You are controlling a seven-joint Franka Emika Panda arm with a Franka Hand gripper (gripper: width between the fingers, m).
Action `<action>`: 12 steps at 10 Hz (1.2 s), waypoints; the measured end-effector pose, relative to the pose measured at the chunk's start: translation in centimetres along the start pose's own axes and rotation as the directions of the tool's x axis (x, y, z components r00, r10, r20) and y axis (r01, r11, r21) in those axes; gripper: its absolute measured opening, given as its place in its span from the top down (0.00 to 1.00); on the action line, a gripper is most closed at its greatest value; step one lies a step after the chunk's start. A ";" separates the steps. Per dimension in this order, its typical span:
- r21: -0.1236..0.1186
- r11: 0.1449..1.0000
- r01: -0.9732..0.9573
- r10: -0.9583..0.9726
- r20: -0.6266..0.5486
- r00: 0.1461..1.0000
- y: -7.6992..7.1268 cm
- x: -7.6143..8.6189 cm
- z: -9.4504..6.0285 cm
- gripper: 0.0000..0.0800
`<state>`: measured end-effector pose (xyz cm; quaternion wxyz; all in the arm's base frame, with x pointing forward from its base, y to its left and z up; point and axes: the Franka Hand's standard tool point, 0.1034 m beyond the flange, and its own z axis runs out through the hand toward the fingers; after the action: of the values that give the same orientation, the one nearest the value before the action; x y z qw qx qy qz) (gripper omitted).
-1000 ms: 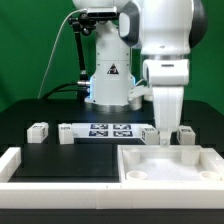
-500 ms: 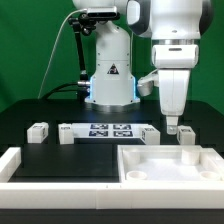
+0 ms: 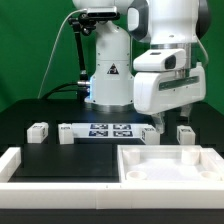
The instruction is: Assemble one leg
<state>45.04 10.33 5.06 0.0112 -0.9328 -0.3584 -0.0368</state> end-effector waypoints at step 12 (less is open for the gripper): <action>0.049 0.705 -0.708 0.706 0.049 0.706 -4.4 0.7 1.2 0.19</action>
Offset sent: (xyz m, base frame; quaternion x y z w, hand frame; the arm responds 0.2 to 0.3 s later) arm -0.0090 0.0144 -0.0026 0.0214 -0.0037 0.3198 0.9472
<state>42.64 14.12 3.89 0.0496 -0.9984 0.0250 -0.0056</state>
